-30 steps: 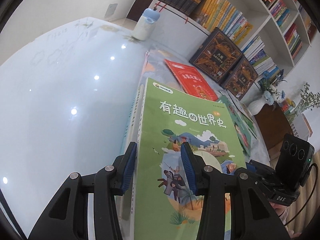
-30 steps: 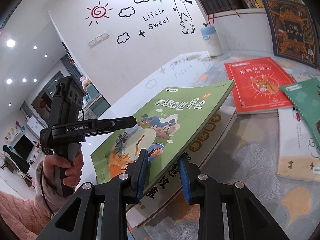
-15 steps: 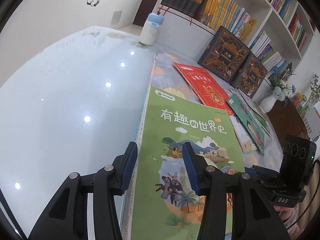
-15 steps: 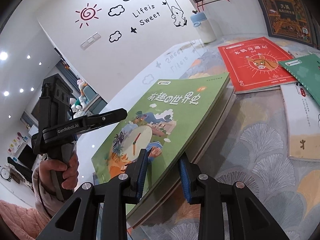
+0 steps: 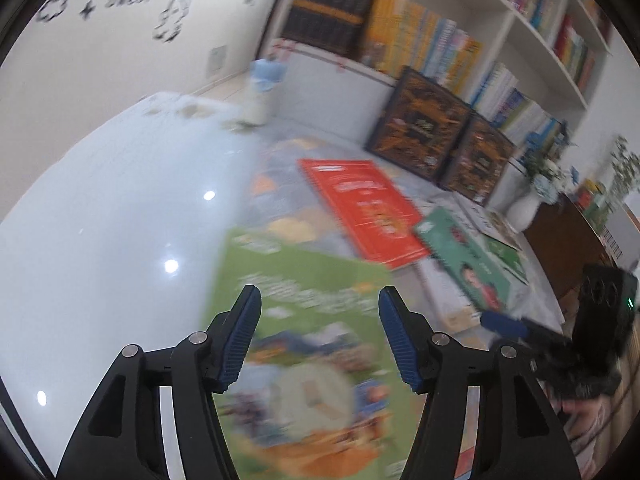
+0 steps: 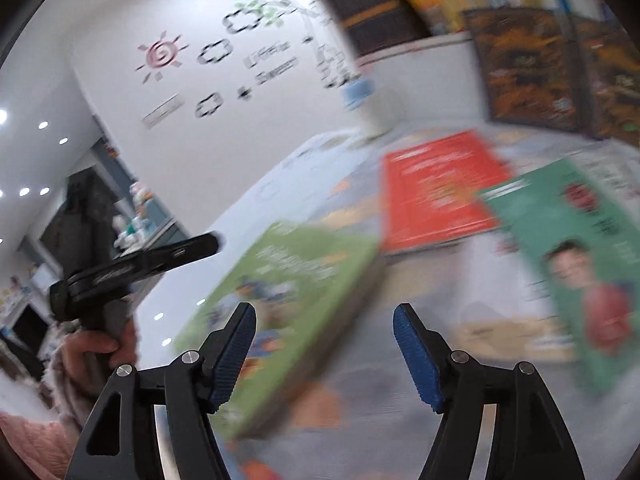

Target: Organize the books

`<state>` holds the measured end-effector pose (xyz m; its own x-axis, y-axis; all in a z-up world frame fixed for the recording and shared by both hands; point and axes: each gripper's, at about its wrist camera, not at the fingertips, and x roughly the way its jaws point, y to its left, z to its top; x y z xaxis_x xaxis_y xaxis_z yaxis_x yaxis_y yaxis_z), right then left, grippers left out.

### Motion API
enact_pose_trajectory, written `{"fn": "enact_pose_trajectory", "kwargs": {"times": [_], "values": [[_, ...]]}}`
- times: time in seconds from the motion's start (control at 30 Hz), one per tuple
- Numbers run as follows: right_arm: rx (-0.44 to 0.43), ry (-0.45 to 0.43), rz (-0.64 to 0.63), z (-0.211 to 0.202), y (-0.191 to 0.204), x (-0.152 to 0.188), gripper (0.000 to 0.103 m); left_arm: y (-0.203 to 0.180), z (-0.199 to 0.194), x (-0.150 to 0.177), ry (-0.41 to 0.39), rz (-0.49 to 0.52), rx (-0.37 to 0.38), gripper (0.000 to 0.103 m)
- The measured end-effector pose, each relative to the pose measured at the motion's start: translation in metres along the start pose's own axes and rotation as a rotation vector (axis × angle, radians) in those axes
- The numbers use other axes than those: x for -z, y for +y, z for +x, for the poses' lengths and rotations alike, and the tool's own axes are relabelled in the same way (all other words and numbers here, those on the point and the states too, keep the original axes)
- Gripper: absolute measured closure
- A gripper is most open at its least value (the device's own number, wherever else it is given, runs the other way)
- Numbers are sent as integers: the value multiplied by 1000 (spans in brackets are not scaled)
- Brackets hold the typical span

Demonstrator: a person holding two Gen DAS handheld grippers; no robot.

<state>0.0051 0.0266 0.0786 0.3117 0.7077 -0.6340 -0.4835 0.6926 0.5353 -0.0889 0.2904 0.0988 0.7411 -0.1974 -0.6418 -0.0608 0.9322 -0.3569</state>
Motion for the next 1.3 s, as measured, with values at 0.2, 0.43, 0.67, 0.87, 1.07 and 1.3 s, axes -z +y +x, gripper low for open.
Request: {"fn": "enact_pose_trajectory", "kwargs": {"times": [0.2,0.43,0.67,0.87,1.07,1.3], "values": [[176,-41,34,-41,-122,-37,34,-98,52,5,40,73,85,44],[221,117,187,-26,-248,-65,46,-186,135,18,124,88,113,46],[138,198,65,-6,-256,-87,46,-193,181,29,205,49,36,48],[239,294,-178,36,-230,-98,35,-194,179,31,169,66,27,48],[166,326,-71,20,-232,-90,32,-191,180,30,190,64,88,49],[130,274,36,-36,-204,-27,33,-184,157,45,247,103,105,51]]}}
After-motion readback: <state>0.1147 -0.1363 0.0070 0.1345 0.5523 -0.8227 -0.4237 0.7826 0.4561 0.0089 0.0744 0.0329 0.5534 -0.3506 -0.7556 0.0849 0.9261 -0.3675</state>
